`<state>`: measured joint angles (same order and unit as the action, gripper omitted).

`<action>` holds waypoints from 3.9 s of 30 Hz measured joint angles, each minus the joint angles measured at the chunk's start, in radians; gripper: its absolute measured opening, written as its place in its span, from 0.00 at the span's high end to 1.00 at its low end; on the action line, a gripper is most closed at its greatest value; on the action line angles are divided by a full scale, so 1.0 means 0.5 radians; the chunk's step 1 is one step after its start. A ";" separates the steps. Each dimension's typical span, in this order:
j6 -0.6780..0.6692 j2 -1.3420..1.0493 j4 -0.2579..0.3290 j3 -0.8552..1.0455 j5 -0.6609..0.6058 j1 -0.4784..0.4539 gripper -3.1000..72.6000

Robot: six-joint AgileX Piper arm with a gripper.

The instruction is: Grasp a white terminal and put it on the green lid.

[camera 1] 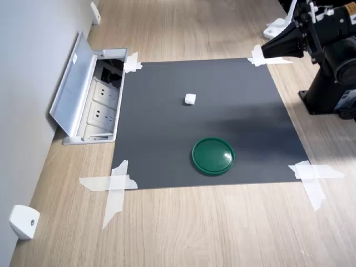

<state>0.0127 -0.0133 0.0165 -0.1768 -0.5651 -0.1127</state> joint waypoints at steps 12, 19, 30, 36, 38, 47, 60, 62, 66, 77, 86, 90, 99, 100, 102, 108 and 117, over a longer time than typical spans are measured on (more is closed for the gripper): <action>0.000 0.000 0.000 0.000 0.000 0.000 0.97; -0.002 0.000 0.000 0.000 0.000 0.000 0.97; 0.000 0.000 0.000 0.000 0.000 0.000 0.97; 0.000 0.000 0.000 0.000 0.002 0.000 0.97; 0.000 0.000 0.000 0.000 0.009 0.000 0.97; -0.010 0.189 -0.003 -0.015 0.122 0.000 0.97; -0.025 0.994 -0.014 -0.636 0.139 0.002 0.97; -0.025 1.139 -0.014 -0.778 0.097 0.002 0.97; -0.036 1.348 -0.033 -1.033 -0.068 0.002 0.97; -0.552 2.002 -0.012 -1.521 -0.811 0.002 0.97; -1.214 2.395 0.228 -1.724 -1.122 0.002 0.72; -1.205 2.545 0.156 -1.881 -1.179 0.002 0.41; -1.410 2.837 0.085 -2.203 -1.276 0.002 0.01; -1.444 2.873 0.066 -2.209 -1.276 0.002 0.01; -1.513 2.940 0.038 -2.211 -1.272 0.002 0.00; -1.927 3.082 0.002 -2.211 -1.184 0.002 0.00; -2.432 3.090 0.002 -1.952 -0.849 0.002 0.00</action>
<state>-1.2034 1.5315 0.0173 -1.1530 -0.9894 -0.1120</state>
